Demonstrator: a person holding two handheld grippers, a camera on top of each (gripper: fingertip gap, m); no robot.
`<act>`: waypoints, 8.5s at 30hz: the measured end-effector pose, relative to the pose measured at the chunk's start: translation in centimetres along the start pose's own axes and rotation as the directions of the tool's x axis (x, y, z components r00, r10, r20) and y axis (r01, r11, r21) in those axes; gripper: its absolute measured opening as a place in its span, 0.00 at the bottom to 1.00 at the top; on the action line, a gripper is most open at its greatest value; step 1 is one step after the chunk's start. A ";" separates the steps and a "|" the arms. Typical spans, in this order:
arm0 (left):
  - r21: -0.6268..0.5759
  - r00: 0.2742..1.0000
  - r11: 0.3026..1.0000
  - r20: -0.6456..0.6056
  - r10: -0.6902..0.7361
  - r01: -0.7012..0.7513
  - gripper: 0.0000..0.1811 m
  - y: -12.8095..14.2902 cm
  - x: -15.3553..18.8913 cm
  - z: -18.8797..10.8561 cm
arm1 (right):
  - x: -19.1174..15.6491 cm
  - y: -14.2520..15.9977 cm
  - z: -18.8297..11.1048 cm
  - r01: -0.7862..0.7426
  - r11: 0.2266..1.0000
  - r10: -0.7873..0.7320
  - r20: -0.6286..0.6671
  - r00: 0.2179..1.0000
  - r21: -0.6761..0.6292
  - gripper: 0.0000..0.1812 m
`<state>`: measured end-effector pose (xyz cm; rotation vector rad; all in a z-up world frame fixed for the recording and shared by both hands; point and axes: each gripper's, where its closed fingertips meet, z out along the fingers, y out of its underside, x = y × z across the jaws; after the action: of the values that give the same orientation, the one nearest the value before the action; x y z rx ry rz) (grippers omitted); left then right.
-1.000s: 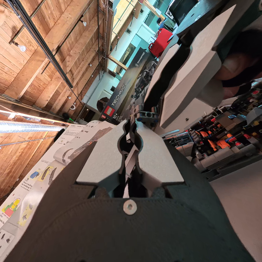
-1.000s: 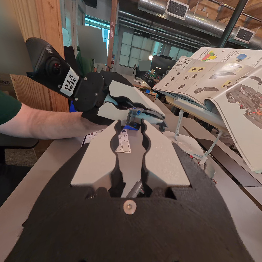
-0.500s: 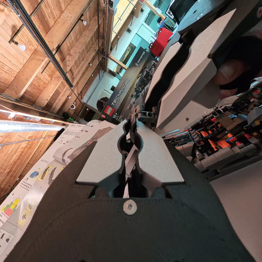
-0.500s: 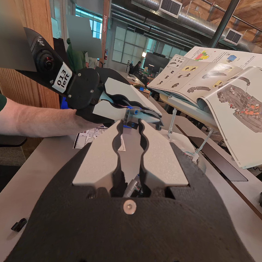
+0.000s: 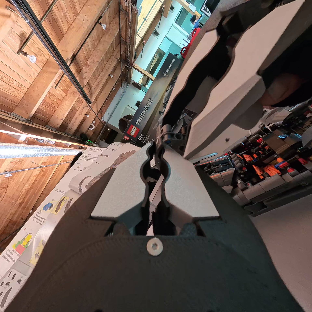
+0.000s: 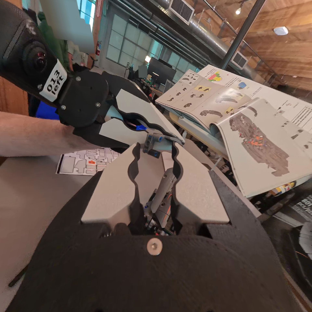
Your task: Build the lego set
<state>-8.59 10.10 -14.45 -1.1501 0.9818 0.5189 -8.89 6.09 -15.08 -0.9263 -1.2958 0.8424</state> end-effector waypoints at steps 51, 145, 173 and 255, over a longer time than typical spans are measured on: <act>-0.023 0.995 0.995 0.017 -0.095 0.095 0.00 1.6 -1.6 0.3 | 2.1 -1.3 -1.9 -0.264 0.947 0.256 0.067 0.964 0.185 0.18; -0.098 0.996 0.991 0.018 -0.088 0.090 0.00 1.2 -0.7 0.6 | 1.3 0.9 -0.2 -0.165 0.985 0.166 -0.015 0.986 0.050 0.09; -0.081 0.991 0.988 -0.009 -0.134 0.133 0.00 1.5 -0.6 0.7 | 1.4 1.1 -0.4 -0.122 0.992 0.123 -0.022 0.992 0.009 0.07; -0.066 0.977 0.977 -0.048 -0.206 0.203 0.00 1.8 -0.4 0.9 | 0.9 1.1 -0.4 -0.151 0.988 0.151 0.026 0.988 -0.006 0.06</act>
<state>-9.84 11.59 -14.93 -1.3091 0.8874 0.3551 -8.37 7.36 -15.71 -1.0297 -1.2616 0.9726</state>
